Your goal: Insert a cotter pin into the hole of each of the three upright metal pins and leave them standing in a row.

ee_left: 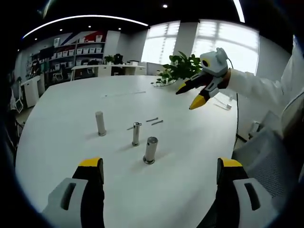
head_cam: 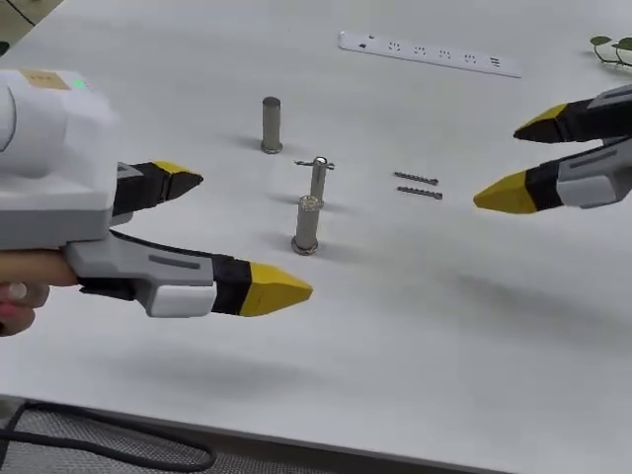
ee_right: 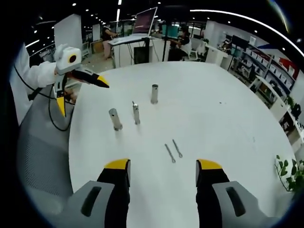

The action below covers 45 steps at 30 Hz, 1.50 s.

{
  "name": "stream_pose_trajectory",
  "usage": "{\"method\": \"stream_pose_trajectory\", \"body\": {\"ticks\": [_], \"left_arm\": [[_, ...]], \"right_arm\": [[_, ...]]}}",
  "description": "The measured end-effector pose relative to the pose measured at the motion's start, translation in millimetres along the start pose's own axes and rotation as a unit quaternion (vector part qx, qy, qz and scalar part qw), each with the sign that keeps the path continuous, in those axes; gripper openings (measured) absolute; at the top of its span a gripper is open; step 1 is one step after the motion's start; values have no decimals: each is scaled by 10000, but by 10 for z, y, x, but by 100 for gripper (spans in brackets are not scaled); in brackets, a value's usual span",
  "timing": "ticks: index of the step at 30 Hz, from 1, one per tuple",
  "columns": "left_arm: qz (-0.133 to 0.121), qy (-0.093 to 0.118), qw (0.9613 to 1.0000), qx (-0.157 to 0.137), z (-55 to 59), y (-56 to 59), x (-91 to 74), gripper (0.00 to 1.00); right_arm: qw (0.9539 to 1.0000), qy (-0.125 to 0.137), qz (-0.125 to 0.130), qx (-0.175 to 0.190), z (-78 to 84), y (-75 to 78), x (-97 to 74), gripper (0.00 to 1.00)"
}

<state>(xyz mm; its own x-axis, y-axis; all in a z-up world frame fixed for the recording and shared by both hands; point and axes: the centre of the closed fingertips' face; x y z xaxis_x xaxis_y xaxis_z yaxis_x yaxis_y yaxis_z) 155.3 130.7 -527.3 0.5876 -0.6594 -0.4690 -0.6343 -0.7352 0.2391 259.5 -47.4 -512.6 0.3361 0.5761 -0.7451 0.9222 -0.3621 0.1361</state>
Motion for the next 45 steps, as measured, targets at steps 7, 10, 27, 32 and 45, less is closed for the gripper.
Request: {"method": "stream_pose_trajectory", "body": {"ticks": [7,10,27,32,45], "left_arm": [[-32,42,9999,-139,13,-1,-25,99],[-37,11,9999,-164,28,-4,-27,99],[33,14,9998,-213,36,49,5,99],[57,-5,9998,-211,42,57,20,99],[53,34,9995,-319,46,51,2,97]], "right_arm": [[9997,-79,-163,-139,-75,32,184,43],[9993,-179,-280,-174,-37,151,342,37],[9951,-755,-489,-405,182,247,739,15],[9929,-915,-545,-536,246,297,852,10],[9865,-1245,-693,-812,304,321,1044,5]]}}
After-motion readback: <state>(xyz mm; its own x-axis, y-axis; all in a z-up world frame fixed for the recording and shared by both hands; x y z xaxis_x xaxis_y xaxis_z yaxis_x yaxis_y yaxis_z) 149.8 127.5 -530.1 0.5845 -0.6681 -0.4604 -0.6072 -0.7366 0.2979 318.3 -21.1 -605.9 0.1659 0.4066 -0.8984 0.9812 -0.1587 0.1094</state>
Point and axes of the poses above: the centre of the closed fingertips' face, and the gripper's own axes: x roughly forward along the fingers, y roughly to its right, z roughly out of its underside, and after that the axes turned 2 degrees about -x, right-handed
